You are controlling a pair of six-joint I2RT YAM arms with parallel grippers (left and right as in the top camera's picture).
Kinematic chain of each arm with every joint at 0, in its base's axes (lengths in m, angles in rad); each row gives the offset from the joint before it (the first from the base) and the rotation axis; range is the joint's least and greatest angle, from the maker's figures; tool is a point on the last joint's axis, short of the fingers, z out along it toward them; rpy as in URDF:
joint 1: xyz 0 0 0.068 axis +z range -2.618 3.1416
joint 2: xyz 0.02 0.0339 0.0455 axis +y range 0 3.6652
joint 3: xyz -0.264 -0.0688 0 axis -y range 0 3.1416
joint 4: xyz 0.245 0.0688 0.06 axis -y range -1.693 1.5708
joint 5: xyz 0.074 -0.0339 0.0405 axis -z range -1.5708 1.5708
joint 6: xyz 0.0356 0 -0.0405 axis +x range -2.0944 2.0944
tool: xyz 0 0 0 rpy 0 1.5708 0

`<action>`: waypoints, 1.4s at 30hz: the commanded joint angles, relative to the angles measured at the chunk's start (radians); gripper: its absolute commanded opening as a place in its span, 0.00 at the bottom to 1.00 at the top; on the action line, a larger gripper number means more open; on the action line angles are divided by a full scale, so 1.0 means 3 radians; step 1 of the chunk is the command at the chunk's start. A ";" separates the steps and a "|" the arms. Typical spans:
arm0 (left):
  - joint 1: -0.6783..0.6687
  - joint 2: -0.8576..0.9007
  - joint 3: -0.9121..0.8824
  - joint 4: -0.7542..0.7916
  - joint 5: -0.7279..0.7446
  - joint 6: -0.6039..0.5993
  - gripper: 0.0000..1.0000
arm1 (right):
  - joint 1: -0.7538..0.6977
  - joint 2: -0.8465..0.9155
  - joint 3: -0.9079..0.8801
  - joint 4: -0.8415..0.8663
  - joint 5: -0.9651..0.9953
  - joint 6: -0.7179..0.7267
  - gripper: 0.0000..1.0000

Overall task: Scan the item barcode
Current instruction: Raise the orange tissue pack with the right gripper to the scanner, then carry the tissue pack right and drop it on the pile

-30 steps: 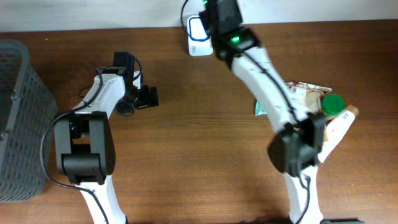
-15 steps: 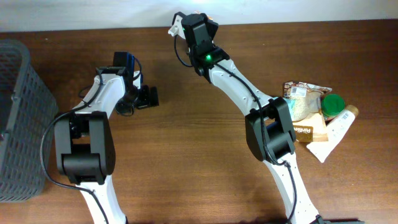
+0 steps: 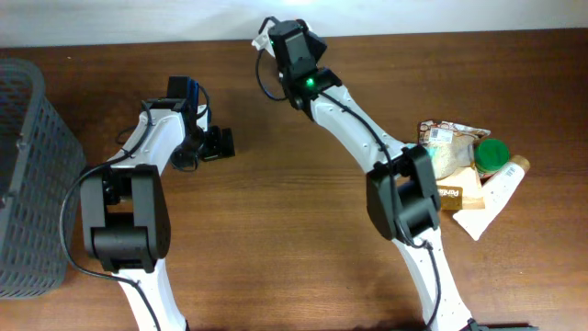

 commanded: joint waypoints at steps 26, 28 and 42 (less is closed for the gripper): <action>0.0018 0.0025 -0.0028 -0.0004 0.0015 -0.0008 0.99 | -0.1406 -0.2724 -0.0580 -0.4534 -0.0968 0.3915 0.04; 0.0018 0.0025 -0.0029 -0.0005 0.0015 -0.0008 0.99 | -0.1677 -0.2717 -0.1083 -0.4209 -0.0970 0.3914 0.04; 0.0018 0.0025 -0.0029 -0.0004 0.0015 -0.0008 0.99 | -0.2104 -0.2370 -0.2457 -0.2799 -0.1747 0.3491 0.54</action>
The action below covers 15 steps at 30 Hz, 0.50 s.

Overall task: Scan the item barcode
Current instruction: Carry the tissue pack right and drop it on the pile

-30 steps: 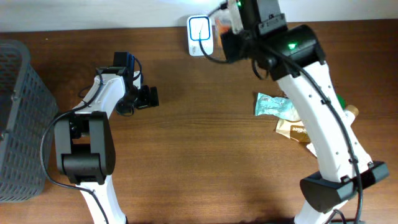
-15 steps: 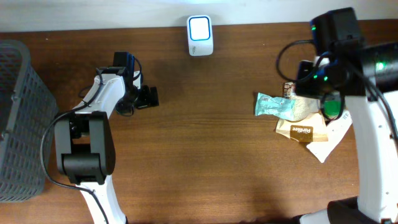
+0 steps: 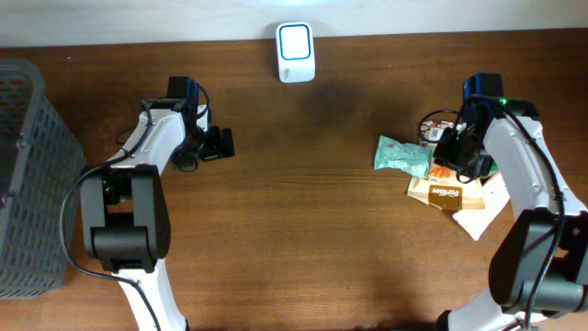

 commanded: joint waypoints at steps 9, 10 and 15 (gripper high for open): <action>0.0018 0.0025 -0.0029 -0.0003 0.0011 -0.0008 0.99 | 0.0017 -0.1562 0.1681 -0.1752 -0.0292 -0.0381 0.69; 0.0018 0.0025 -0.0028 -0.0003 0.0011 -0.0008 0.99 | 0.0017 -0.1757 0.1680 -0.1840 -0.0304 -0.0380 1.00; 0.0018 0.0025 -0.0029 -0.0003 0.0011 -0.0008 0.99 | 0.0017 -0.2607 0.1680 -0.1907 -0.0300 -0.0384 0.98</action>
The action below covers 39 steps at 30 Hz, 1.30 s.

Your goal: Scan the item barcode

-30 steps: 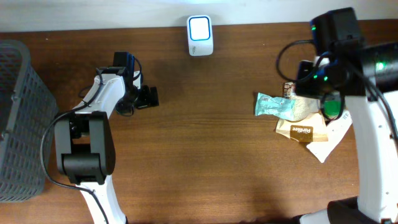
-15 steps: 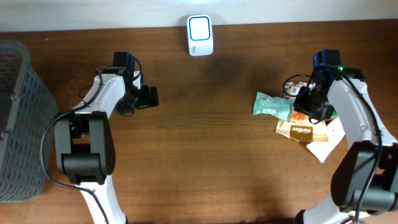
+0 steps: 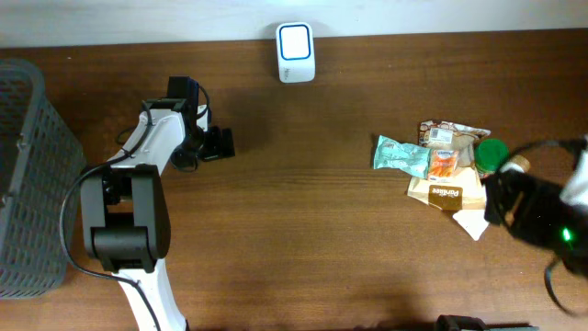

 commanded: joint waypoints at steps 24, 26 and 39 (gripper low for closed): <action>0.0018 0.0025 -0.0028 -0.0001 0.0011 -0.0008 0.99 | 0.0793 -0.3393 -0.5637 0.4941 0.0225 -0.0460 0.98; 0.0018 0.0025 -0.0028 -0.0001 0.0011 -0.0008 0.99 | 0.0832 -0.3538 -0.5835 0.4946 0.0238 -0.0460 0.98; 0.0018 0.0025 -0.0029 -0.0001 0.0011 -0.0008 0.99 | 0.0865 -0.3538 -0.6294 0.5245 0.0224 -0.0498 0.98</action>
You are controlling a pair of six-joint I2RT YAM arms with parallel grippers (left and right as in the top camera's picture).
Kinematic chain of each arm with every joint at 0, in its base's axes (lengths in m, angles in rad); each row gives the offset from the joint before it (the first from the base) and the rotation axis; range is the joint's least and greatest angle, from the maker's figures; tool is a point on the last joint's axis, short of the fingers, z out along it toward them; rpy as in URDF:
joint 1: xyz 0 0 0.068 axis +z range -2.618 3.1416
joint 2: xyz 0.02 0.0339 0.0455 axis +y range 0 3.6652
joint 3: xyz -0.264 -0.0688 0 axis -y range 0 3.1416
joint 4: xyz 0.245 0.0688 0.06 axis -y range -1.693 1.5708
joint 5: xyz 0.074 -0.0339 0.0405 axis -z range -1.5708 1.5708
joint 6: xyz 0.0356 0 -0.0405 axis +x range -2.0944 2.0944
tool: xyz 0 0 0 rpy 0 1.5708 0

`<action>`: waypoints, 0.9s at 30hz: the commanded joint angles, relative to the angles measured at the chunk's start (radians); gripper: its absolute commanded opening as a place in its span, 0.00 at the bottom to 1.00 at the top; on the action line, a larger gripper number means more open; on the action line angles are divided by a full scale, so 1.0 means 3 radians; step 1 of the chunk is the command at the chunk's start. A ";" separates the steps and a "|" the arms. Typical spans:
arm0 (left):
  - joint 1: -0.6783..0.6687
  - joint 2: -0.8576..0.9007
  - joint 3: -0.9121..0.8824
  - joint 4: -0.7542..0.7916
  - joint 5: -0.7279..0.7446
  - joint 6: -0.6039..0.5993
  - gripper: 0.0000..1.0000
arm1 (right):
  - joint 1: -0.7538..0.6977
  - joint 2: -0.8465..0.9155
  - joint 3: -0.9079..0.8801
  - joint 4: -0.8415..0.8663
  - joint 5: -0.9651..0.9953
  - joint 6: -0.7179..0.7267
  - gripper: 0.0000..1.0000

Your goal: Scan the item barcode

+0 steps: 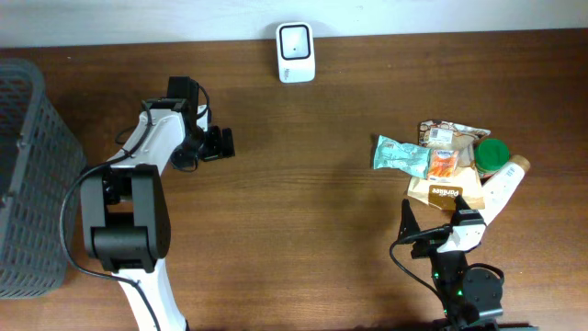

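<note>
The white barcode scanner (296, 40) stands at the table's back edge, facing up. A teal packet (401, 154) lies flat at the left side of a heap of goods on the right. My right arm is folded near the front edge, its gripper (410, 223) just in front of the heap and holding nothing that shows; its jaws are too small to read. My left gripper (221, 143) rests low at the left, far from the scanner and heap, with nothing in it; its jaw state is unclear.
The heap holds a brown packet (447, 194), an orange packet (443, 165), a printed pouch (450, 133), a green-lidded jar (492, 153) and a white tube (497, 188). A grey mesh basket (23, 175) fills the left edge.
My right arm was blurred at the right edge beside the heap; now it is folded up near the front edge. The heap, scanner and left arm have not moved.
My right arm first reached over the scanner at the back, hiding it, and no teal packet lay in the heap. Then its gripper was at the heap with the teal packet lying there. It then stood at the right edge, and now sits folded in front.
</note>
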 commanded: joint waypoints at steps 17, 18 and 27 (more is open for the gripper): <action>-0.0107 -0.0487 -0.0029 -0.0003 0.0010 -0.0008 0.99 | 0.0027 -0.0032 -0.0039 0.0009 -0.0018 -0.0025 0.98; -0.0159 -0.0689 -0.0029 -0.0003 0.0010 -0.0008 0.99 | 0.0027 -0.0032 -0.0039 0.0009 -0.0018 -0.0025 0.98; -0.0299 -0.2448 -0.0710 0.0600 -0.0554 0.0398 0.99 | 0.0027 -0.0032 -0.0039 0.0009 -0.0018 -0.0025 0.98</action>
